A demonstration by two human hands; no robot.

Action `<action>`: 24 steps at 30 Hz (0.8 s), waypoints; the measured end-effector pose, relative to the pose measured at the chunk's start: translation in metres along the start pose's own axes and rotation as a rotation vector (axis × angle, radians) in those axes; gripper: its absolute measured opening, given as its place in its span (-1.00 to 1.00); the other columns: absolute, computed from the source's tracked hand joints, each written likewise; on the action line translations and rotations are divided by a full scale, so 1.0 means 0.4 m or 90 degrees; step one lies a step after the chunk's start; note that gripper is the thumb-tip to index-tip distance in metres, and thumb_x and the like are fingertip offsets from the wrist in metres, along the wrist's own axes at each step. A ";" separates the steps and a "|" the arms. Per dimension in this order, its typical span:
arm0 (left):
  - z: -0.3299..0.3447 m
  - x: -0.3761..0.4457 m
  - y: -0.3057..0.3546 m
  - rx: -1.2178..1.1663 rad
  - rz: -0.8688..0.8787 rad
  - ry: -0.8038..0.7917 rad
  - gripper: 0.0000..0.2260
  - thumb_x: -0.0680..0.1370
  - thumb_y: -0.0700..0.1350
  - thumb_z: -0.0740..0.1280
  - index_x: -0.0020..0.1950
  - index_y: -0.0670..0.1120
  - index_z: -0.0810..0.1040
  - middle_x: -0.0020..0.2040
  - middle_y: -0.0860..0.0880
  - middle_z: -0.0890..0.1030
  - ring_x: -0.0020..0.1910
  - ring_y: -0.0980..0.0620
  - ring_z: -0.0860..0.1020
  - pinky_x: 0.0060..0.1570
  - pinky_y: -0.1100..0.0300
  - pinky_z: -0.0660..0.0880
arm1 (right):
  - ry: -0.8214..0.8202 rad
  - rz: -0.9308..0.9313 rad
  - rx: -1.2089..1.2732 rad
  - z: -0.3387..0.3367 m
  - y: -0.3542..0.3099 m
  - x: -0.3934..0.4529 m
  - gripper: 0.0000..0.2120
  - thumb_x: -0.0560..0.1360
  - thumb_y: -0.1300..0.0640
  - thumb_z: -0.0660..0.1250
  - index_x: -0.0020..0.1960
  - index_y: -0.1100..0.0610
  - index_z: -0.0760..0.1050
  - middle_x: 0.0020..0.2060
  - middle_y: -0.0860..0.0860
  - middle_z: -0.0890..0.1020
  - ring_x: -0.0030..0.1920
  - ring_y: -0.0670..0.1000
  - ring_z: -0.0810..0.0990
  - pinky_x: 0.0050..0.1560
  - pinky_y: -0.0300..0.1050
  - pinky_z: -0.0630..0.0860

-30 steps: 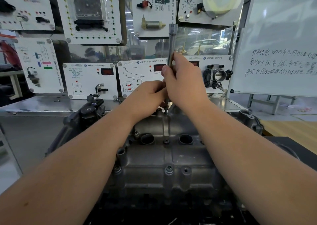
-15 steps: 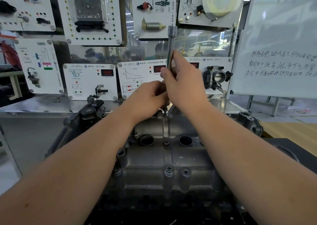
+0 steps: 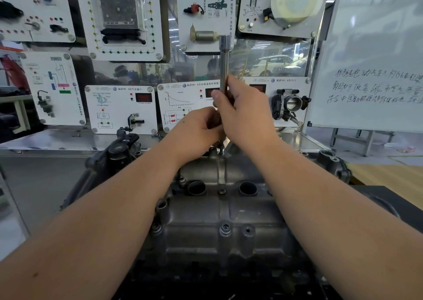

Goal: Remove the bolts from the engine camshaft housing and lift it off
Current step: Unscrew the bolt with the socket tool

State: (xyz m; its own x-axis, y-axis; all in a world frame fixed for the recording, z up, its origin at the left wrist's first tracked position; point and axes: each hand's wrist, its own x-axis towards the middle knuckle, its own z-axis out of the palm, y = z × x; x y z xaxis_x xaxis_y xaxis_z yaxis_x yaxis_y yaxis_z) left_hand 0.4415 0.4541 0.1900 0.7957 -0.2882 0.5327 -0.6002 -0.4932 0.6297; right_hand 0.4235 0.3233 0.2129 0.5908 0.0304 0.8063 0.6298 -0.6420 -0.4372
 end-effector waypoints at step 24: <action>-0.005 -0.007 0.005 0.011 0.002 -0.018 -0.88 0.62 -0.12 0.30 0.00 -0.01 0.64 -0.12 -0.05 0.74 -0.05 -0.12 0.71 -0.01 -0.19 0.61 | -0.012 0.032 0.028 0.007 -0.001 -0.002 -0.52 0.67 0.09 0.17 0.56 0.08 0.19 -0.16 -0.01 0.66 -0.16 0.01 0.62 -0.16 -0.05 0.52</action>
State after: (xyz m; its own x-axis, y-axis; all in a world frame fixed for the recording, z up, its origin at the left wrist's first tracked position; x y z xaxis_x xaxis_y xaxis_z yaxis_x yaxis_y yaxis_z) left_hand 0.4381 0.4554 0.1909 0.7957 -0.3131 0.5184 -0.6017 -0.5060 0.6180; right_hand 0.4244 0.3257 0.2112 0.6316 0.0133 0.7752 0.6199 -0.6092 -0.4945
